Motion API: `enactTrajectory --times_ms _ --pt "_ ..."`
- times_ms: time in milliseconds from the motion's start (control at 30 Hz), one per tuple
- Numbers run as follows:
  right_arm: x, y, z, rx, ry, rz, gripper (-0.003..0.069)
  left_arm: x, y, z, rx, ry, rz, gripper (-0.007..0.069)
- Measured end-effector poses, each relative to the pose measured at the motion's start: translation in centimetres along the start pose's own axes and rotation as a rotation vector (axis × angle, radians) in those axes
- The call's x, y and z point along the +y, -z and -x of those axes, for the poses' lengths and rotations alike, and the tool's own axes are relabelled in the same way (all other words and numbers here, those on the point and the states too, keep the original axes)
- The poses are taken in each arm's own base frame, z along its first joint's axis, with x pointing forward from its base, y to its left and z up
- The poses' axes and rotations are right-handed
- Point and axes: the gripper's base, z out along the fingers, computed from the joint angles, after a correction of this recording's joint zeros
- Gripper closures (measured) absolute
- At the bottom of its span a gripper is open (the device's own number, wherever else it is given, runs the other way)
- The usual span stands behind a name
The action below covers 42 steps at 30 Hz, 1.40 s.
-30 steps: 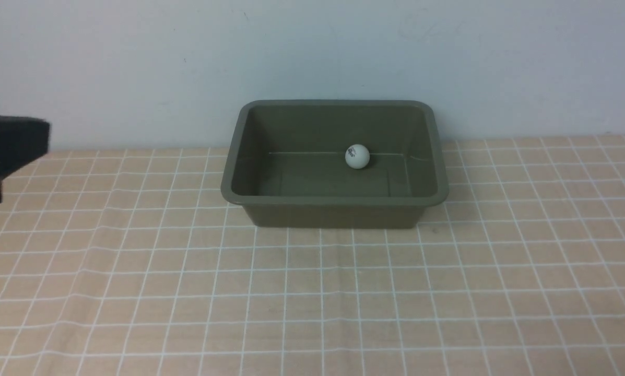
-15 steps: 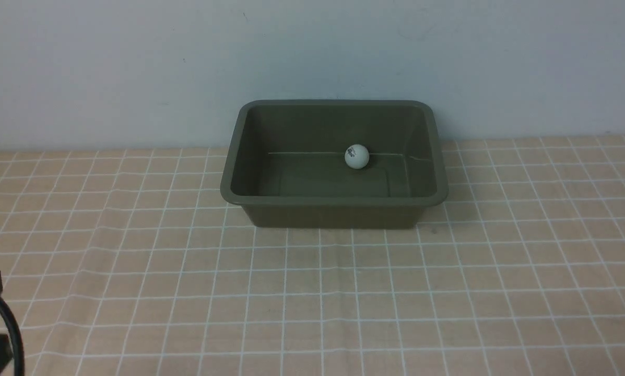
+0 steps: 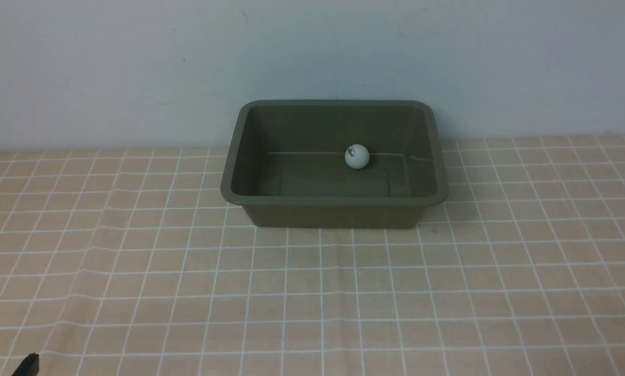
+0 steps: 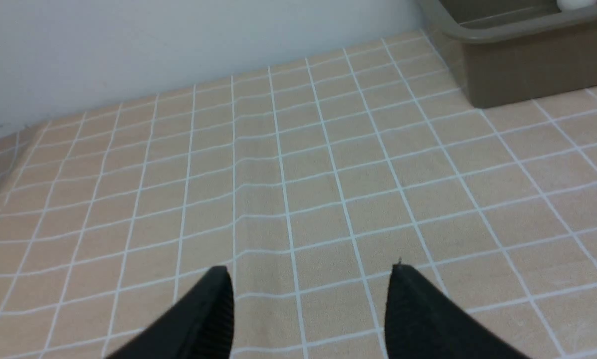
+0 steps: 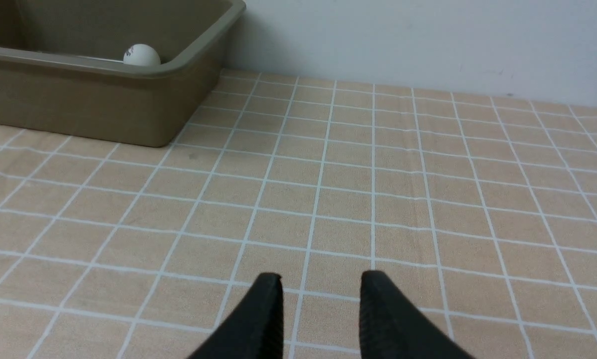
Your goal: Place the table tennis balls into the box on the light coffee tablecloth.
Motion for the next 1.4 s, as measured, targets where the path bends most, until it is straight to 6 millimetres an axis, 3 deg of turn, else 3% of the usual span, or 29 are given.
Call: enactTrajectory --times_ms 867,1267,1400 --pt "0.0 0.0 0.0 0.000 0.000 0.000 0.0447 0.5 0.2 -0.3 0.003 -0.050 0.017 0.0285" --pt "0.0 0.0 0.0 0.000 -0.001 0.000 0.0447 -0.6 -0.3 -3.2 0.040 -0.046 -0.068 0.0285" --pt "0.0 0.0 0.0 0.000 -0.001 0.000 0.0447 -0.6 -0.3 -3.2 0.036 -0.034 -0.068 0.0285"
